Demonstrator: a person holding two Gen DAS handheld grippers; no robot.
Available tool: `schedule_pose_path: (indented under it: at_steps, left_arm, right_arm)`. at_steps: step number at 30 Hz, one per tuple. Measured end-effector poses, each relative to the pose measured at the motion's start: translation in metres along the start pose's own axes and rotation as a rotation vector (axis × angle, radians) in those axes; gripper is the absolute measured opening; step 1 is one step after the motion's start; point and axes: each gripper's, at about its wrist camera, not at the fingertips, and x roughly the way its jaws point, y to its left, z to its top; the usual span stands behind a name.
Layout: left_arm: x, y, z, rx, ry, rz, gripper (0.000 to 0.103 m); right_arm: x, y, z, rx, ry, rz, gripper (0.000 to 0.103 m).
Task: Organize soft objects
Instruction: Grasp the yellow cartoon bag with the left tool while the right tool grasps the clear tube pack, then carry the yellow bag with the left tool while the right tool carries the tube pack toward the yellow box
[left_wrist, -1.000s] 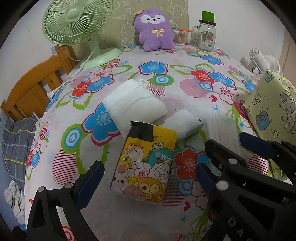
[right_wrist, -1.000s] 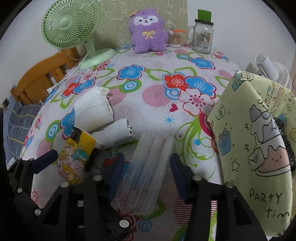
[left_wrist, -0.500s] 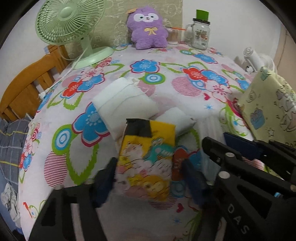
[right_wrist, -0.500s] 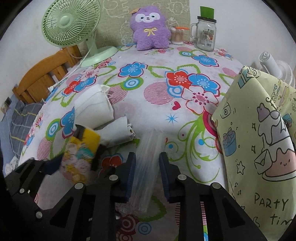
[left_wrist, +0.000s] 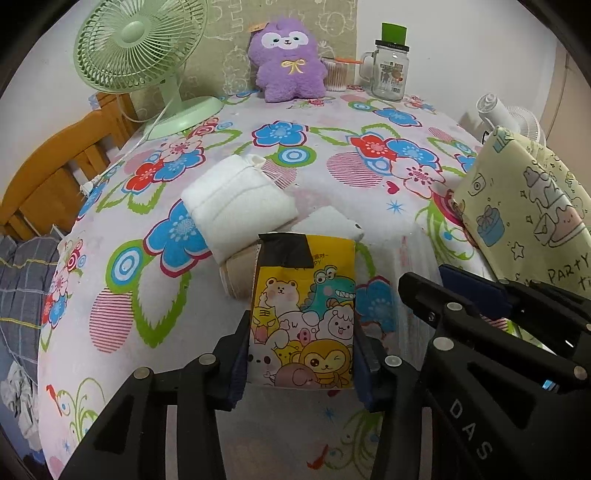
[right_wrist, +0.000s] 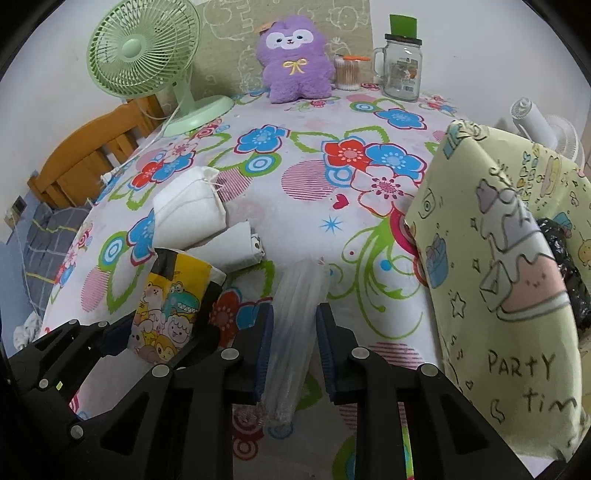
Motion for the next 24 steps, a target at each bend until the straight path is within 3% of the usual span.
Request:
schedule_pose_path:
  at_steps: [24]
  left_arm:
    - [-0.065, -0.028, -0.015, 0.003, -0.104, 0.020, 0.047]
  right_arm:
    - [-0.076, -0.014, -0.019, 0.000, -0.111, -0.008, 0.027]
